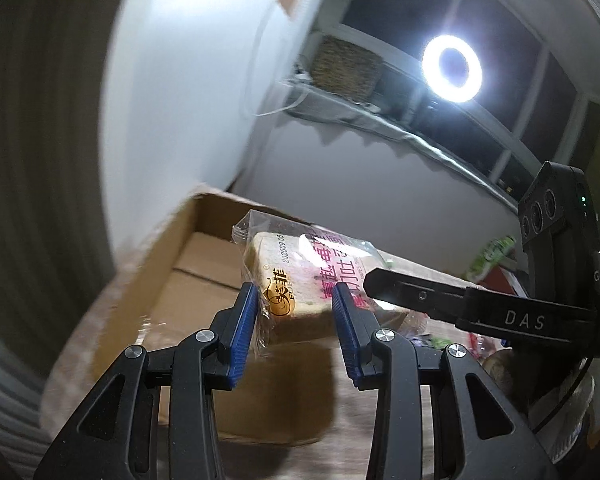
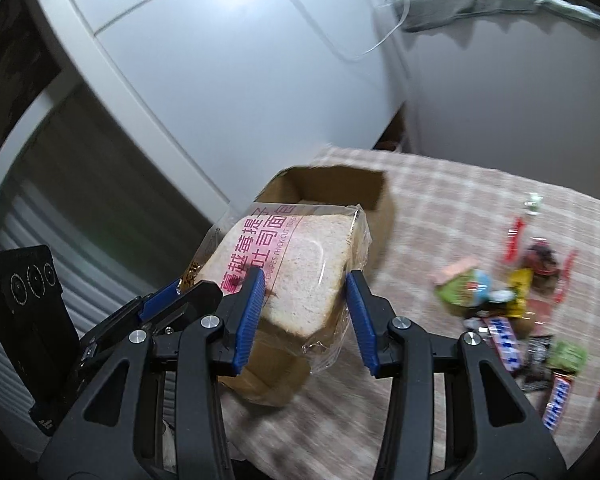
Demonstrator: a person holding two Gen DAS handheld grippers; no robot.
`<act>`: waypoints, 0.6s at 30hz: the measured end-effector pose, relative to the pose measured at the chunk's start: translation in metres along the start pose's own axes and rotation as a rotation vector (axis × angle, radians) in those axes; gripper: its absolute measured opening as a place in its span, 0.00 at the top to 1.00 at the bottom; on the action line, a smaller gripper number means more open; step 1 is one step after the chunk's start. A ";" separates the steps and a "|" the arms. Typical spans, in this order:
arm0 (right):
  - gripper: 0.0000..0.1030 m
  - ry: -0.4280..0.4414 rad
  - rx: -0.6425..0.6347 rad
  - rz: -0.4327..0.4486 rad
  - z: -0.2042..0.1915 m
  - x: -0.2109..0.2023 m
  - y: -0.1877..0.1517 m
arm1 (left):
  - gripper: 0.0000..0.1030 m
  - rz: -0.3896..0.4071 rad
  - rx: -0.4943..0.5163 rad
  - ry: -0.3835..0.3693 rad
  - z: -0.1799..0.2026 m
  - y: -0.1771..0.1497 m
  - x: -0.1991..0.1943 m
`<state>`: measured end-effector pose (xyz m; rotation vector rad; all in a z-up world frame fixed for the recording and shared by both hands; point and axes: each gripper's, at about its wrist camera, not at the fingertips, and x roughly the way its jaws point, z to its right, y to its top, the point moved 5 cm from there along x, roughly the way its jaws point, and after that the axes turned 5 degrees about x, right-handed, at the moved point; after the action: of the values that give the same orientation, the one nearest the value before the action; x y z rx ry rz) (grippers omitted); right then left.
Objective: Organize snacks
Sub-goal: 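Carry the bread package into the cardboard box and open the left gripper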
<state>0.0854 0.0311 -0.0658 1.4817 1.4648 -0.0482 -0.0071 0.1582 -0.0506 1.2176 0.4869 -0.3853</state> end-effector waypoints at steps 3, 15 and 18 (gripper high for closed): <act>0.57 0.015 -0.018 -0.034 -0.012 0.018 -0.005 | 0.64 -0.002 -0.023 0.027 -0.015 -0.003 -0.003; 0.57 0.006 -0.076 -0.122 -0.029 0.061 -0.025 | 0.65 -0.042 -0.094 0.102 -0.052 -0.016 0.007; 0.57 -0.012 -0.083 -0.123 -0.029 0.063 -0.028 | 0.65 -0.033 -0.109 0.104 -0.056 -0.017 0.003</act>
<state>0.0630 0.0887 -0.1085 1.3216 1.5293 -0.0702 -0.0220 0.2064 -0.0804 1.1284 0.6108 -0.3208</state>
